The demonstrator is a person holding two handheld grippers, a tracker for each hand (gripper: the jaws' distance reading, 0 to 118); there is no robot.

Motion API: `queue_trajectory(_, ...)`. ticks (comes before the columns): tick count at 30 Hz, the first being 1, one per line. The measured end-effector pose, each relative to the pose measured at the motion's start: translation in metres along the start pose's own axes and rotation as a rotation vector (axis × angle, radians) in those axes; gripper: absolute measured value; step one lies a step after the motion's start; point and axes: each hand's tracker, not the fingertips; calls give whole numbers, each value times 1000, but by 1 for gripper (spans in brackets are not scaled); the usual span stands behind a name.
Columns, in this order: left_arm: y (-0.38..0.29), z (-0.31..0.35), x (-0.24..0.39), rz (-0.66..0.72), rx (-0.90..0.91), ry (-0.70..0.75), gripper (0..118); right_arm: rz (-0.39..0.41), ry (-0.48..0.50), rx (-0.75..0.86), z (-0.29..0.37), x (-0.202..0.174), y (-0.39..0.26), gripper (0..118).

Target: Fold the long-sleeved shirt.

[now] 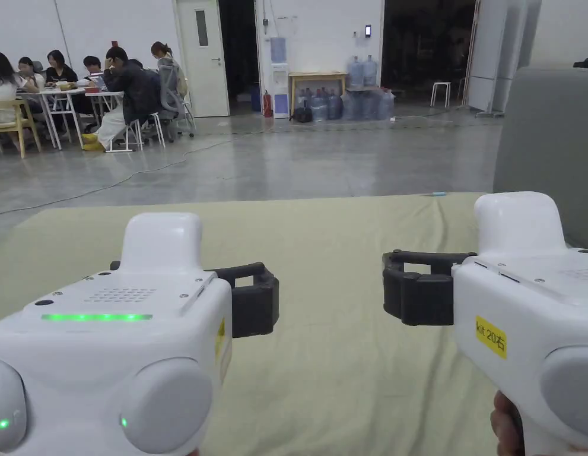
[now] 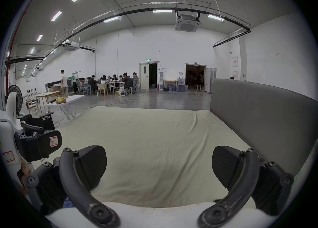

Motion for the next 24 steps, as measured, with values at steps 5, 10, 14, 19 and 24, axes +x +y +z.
queue_trajectory(5,0,-1,-1,11,-6,-11,108,-8,0,-10,-1,0,0,118)
queue_trajectory(10,1,0,-1,6,-4,-16,108,-12,-2,-12,-2,1,0,118)
queue_trajectory(14,1,0,-1,10,-8,-23,108,-12,2,-11,-1,1,0,118)
queue_trajectory(19,1,0,-1,12,-10,-23,108,-22,5,-13,0,2,1,118)
queue_trajectory(24,1,0,-1,12,-8,-26,108,-24,4,-13,1,2,2,118)
